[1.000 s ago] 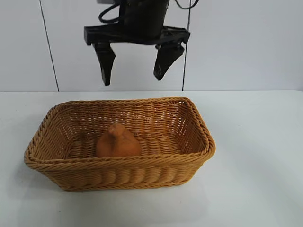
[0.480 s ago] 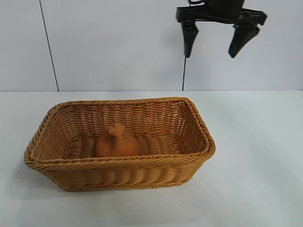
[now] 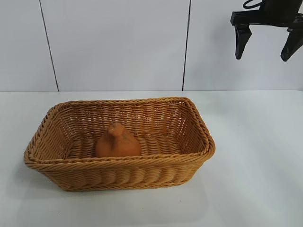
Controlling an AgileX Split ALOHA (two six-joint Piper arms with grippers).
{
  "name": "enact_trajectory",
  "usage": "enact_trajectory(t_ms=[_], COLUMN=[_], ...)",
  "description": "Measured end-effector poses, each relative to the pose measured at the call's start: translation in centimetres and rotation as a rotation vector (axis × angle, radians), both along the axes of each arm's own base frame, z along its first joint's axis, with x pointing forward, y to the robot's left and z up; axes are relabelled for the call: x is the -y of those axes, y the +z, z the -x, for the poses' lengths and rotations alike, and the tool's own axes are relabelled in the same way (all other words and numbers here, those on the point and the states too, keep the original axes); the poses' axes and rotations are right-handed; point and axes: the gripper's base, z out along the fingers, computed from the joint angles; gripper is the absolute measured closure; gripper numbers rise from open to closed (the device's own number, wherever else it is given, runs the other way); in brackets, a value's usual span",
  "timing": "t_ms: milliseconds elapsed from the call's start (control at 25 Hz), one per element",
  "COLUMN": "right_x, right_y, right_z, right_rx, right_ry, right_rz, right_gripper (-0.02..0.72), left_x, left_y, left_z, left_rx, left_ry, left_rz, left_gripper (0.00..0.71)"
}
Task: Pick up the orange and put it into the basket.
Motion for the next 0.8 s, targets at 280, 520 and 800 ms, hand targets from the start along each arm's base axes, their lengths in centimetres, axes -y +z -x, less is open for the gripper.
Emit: enact_trajectory(t_ms=[280, 520, 800], right_x=[1.0, 2.1, 3.0], right_y=[0.4, -0.7, -2.3], right_z=[10.9, 19.5, 26.6], right_rx=[-0.076, -0.055, 0.161], right_ry=[-0.007, 0.002, 0.031], right_rz=[-0.031, -0.038, -0.057], right_gripper=[0.026, 0.026, 0.026], left_x=[0.0, 0.0, 0.0], left_y=[0.0, 0.0, 0.0], left_z=[0.0, 0.0, 0.0], left_rx=[0.000, 0.000, 0.000], left_ry=[0.000, 0.000, 0.000], left_rz=[0.000, 0.000, 0.000], left_gripper=[0.037, 0.037, 0.037])
